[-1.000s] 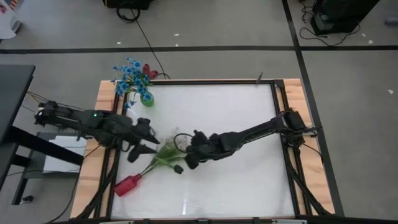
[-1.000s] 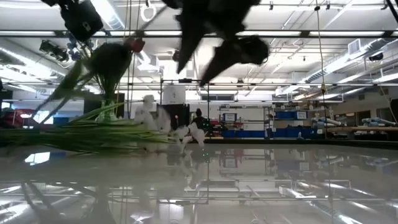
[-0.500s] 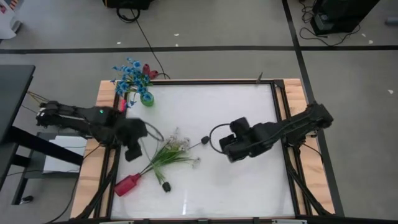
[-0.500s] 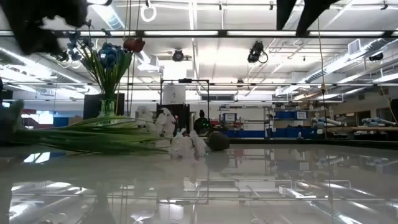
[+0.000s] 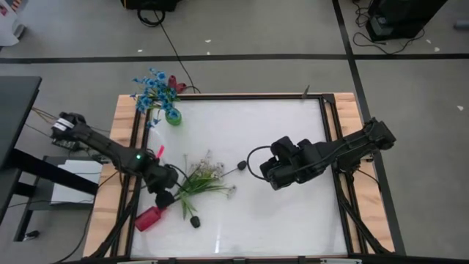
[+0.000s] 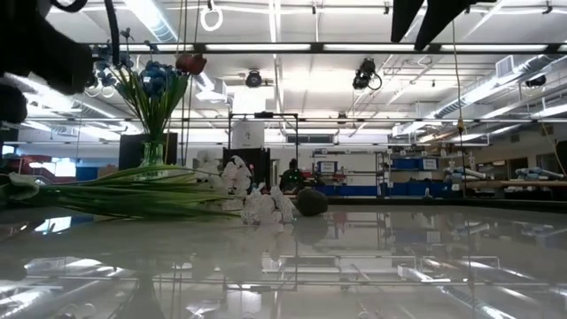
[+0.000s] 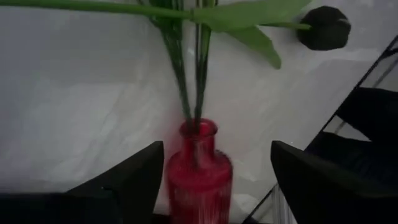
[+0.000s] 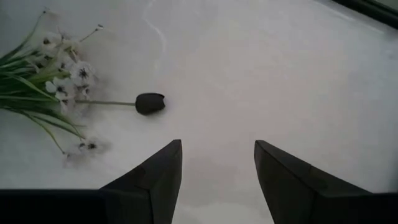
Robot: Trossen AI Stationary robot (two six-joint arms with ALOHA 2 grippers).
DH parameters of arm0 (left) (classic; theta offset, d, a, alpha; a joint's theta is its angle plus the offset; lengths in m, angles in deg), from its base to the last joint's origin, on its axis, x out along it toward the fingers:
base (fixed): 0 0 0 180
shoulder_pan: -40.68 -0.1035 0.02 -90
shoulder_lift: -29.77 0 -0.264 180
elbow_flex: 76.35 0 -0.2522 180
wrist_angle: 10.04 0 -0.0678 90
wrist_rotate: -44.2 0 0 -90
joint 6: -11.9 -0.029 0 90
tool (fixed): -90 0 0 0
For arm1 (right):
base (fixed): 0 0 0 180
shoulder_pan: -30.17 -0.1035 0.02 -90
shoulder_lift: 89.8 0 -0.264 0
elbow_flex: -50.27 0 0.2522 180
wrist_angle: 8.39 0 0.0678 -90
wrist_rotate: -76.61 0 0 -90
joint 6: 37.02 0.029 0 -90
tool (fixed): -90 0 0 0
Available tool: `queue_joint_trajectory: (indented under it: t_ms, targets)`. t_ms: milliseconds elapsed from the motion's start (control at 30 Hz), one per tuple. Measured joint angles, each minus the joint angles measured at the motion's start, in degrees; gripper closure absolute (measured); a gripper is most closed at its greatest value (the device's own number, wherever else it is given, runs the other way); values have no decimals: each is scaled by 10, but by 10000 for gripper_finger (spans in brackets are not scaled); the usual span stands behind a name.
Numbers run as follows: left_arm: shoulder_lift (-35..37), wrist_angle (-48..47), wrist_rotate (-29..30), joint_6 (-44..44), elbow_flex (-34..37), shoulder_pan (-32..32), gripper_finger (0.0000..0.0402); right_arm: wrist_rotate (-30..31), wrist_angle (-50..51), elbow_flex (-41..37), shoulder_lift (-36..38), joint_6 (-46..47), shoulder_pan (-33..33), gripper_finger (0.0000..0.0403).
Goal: Sort flowers into vase by color
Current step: Adjust the red vase
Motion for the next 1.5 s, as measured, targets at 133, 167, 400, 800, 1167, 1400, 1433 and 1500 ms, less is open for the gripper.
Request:
queue_joint_trajectory:
  t_ms: [133, 167, 400, 800, 1167, 1400, 1433, 1500]
  targets:
    - [-25, 25, -15, 26, 18, 21, 86, -8, -6, -10, 0, -13, 0, 194]
    - [-32, 25, -15, 26, 19, 27, 83, -13, -9, -13, 0, -18, 0, 194]
    - [-79, 70, -13, 39, 35, 72, 79, -31, -42, -36, 0, -43, -2, 194]
    - [-138, 96, 68, 57, 36, 113, 147, -15, -56, -44, 0, -40, -21, 194]
    - [-160, 113, 93, 92, 34, 132, 274, -15, -54, -44, 0, -39, -34, 194]
    - [-157, 115, 217, 71, -25, 128, 274, -15, -24, -44, 0, -27, -48, 194]
    - [-157, 117, 238, 61, -35, 126, 274, -15, -16, -44, 1, -25, -50, 194]
    - [-157, 116, 282, 34, -53, 124, 274, -13, -8, -44, 3, -24, -53, 194]
